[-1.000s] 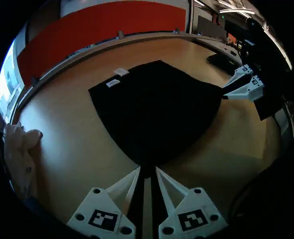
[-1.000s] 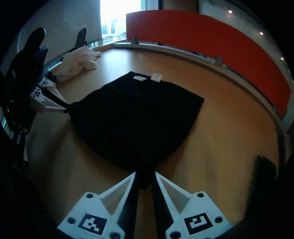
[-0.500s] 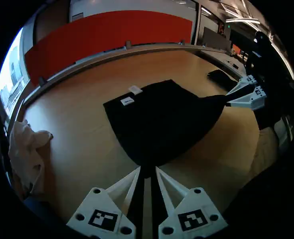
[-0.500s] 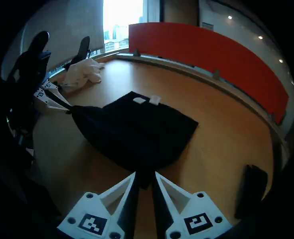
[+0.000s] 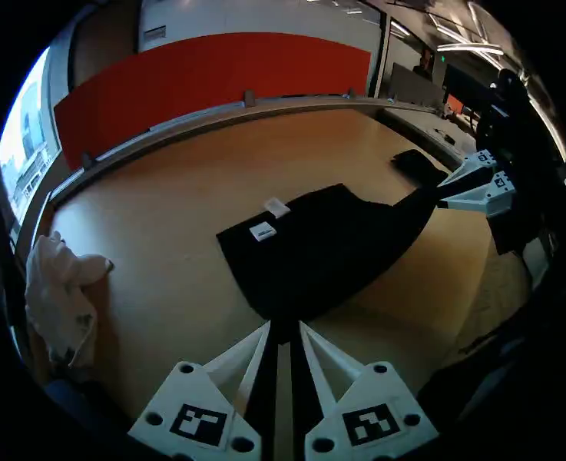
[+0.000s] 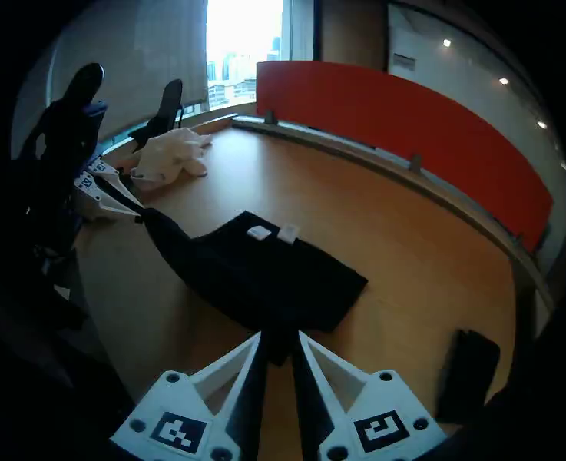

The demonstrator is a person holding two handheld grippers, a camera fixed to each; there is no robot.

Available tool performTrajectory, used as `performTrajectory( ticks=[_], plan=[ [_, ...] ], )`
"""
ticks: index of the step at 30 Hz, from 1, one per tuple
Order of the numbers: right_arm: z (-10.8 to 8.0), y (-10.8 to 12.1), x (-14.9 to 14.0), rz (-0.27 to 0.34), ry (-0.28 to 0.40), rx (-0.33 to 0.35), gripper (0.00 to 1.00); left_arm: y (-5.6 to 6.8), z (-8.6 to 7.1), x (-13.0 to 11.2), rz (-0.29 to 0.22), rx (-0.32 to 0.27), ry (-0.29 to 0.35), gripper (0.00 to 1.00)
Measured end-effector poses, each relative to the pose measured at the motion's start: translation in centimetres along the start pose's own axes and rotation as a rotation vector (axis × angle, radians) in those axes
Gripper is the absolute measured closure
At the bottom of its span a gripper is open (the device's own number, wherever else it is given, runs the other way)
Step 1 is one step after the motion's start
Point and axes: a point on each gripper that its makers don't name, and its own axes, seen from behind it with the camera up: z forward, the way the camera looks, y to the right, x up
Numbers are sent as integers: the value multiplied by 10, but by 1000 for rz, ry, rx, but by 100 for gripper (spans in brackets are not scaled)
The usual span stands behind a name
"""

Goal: Fold towel

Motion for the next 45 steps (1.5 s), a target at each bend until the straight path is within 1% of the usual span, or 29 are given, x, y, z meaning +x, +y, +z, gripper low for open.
performTrajectory(
  ticks=[8,11,15,20,24,28,38,45],
  plan=[
    [-15,-8,7,5,3,16,80,6,-18,5,-13,-15,-1,90],
    [-18,-9,7,10,4,21,80,6,-21,5,-13,-17,0,90],
    [-16,-9,5,12,-1,23,80,7,-20,4,-16,-16,-3,90],
    [-11,-6,3,-1,-10,16,80,6,-14,5,-19,-11,-2,90],
    [-3,1,4,-4,-15,13,80,0,-5,11,-28,0,5,90],
    [10,11,6,-3,-24,10,80,-7,6,18,-40,14,13,90],
    [47,38,7,2,-67,12,80,-28,46,30,-44,42,5,90],
    [67,48,-1,11,-100,14,80,-34,70,28,-43,35,-15,90]
  ],
)
